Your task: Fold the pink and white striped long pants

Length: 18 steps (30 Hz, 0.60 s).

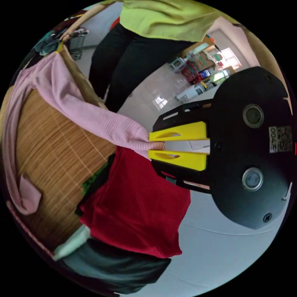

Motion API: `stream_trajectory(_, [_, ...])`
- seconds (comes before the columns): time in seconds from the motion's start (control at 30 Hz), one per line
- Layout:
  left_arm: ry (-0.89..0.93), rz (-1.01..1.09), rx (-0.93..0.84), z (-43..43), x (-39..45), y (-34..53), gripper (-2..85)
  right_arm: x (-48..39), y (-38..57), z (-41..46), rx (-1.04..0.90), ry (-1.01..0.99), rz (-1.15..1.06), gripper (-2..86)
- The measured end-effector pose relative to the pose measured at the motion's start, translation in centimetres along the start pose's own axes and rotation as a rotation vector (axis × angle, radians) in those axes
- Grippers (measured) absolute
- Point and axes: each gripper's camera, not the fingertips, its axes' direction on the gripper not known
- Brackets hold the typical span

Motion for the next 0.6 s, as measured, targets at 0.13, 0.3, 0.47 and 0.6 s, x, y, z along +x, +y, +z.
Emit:
stream_trajectory(0.13, [-0.155,0.052,-0.077,3.4,3.8,-1.2,0.6,-2.5,1.3,-2.1,0.032,0.157,-0.032,7.6])
stream_trajectory(0.3, [-0.182,-0.049,-0.01,3.5,5.4,-0.3,0.6,-12.9,3.2,-6.7,0.377,0.453,-0.43,9.2])
stream_trajectory(0.47, [-0.252,-0.069,-0.03,4.1,7.8,-1.0,0.5,-24.7,-1.0,-6.3,0.412,0.442,-0.746,12.6])
stream_trajectory(0.6, [-0.292,-0.112,-0.029,4.5,9.6,-1.3,0.6,-30.8,-7.4,-7.0,0.396,0.342,-0.759,13.2])
